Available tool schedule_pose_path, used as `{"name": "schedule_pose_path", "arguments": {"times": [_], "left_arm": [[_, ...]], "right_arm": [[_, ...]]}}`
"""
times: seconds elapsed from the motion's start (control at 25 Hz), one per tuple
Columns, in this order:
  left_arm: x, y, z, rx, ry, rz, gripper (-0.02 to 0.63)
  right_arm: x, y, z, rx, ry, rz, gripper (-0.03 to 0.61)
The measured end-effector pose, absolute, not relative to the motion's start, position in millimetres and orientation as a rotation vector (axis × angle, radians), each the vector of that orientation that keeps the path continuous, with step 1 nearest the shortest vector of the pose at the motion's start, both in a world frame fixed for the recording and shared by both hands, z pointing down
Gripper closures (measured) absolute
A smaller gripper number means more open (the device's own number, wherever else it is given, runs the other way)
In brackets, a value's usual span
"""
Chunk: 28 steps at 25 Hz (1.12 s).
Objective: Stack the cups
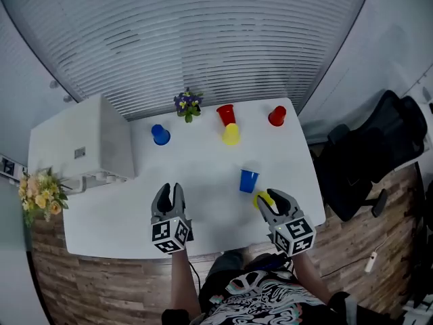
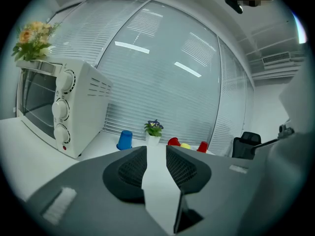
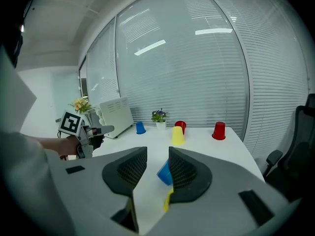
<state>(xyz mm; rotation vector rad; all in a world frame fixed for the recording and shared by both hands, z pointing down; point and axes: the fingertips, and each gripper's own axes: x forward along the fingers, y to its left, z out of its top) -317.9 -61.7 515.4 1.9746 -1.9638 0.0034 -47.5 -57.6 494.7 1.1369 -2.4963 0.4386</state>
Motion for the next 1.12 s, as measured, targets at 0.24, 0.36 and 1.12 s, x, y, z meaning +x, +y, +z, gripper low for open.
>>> {"name": "schedule_pose_path", "arguments": {"times": [0.24, 0.36, 1.12], "left_arm": [[-352, -98, 518, 1.917, -2.018, -0.021, 0.501], [-363, -114, 520, 1.872, -1.992, -0.115, 0.506], [-416, -224, 579, 1.770, -2.066, 0.146, 0.400]], "right_arm": [[-62, -80, 481, 1.149, -2.525, 0.437, 0.436], [-61, -91, 483, 1.150, -2.520, 0.437, 0.434], [-74, -166, 508, 1.008, -2.550, 0.668, 0.431]]}}
